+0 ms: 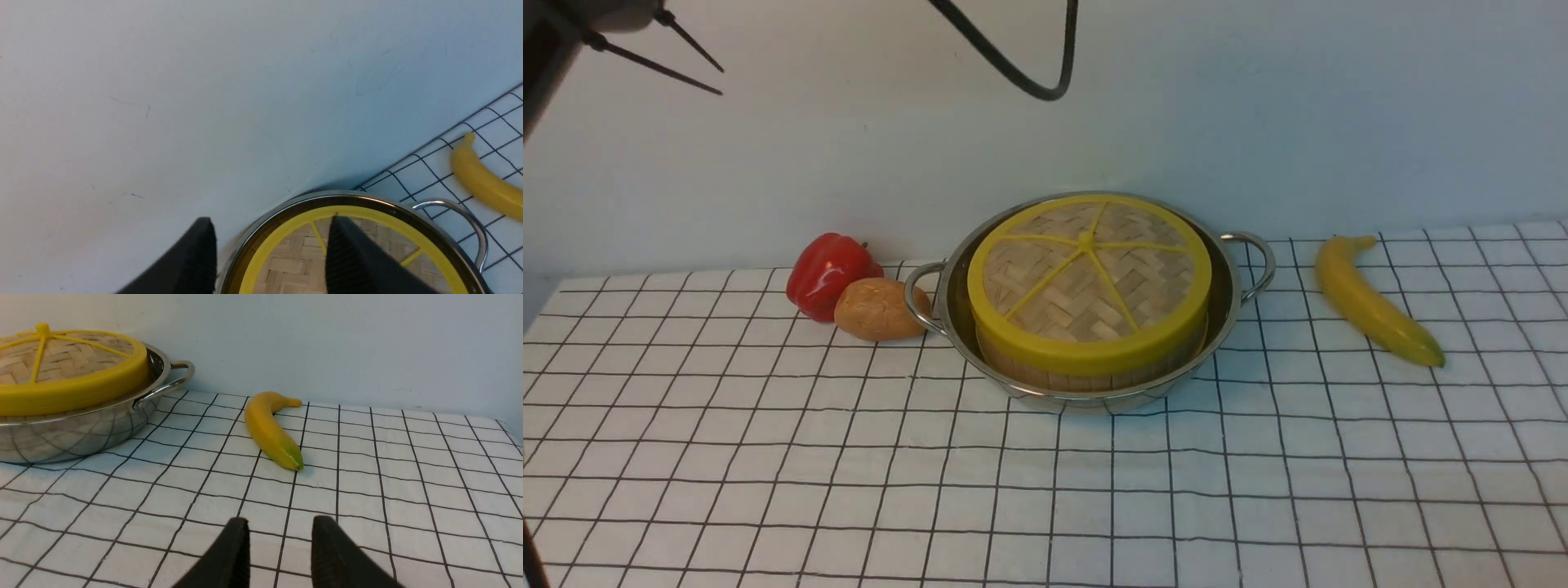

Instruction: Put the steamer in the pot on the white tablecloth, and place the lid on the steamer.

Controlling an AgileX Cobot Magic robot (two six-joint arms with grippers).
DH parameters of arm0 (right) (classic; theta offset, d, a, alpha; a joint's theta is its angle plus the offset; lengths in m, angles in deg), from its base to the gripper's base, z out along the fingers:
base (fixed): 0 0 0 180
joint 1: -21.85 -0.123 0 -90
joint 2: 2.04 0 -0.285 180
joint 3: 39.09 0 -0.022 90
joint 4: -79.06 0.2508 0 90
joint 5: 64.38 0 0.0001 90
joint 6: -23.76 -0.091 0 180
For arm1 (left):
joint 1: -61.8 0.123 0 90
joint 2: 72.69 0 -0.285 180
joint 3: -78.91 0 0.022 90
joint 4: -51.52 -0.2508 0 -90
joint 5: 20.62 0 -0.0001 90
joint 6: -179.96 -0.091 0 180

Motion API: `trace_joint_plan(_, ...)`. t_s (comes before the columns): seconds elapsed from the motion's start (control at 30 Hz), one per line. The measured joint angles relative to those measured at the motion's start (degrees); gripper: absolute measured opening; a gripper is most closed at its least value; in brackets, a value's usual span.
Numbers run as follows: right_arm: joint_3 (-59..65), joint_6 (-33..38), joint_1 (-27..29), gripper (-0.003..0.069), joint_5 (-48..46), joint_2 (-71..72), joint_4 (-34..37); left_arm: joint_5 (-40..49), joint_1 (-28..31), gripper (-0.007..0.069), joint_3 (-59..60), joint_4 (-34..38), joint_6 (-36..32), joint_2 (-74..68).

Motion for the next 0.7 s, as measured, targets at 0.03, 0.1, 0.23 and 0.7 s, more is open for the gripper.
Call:
trace_joint_plan(0.03, 0.0, 0.0, 0.0, 0.0240, 0.0, 0.0, 0.0, 0.0, 0.0, 0.0316, 0.0, -0.1, 0.0, 0.0)
trace_joint_plan(0.1, 0.0, 0.0, 0.0, 0.0240, 0.0, 0.0, 0.0, 0.0, 0.3, 0.0251, 0.0, -0.7, 1.0, -0.1)
trace_joint_plan(0.23, 0.0, 0.0, 0.0, 0.0240, 0.0, 0.0, 0.0, -1.5, 1.2, 0.0181, 3.0, -1.1, 1.3, 2.4)
trace_joint_plan(0.7, 0.0, 0.0, 0.0, 0.0240, 0.0, 0.0, 0.0, -38.4, 13.1, 0.0137, 75.4, -0.6, 1.7, 47.7)
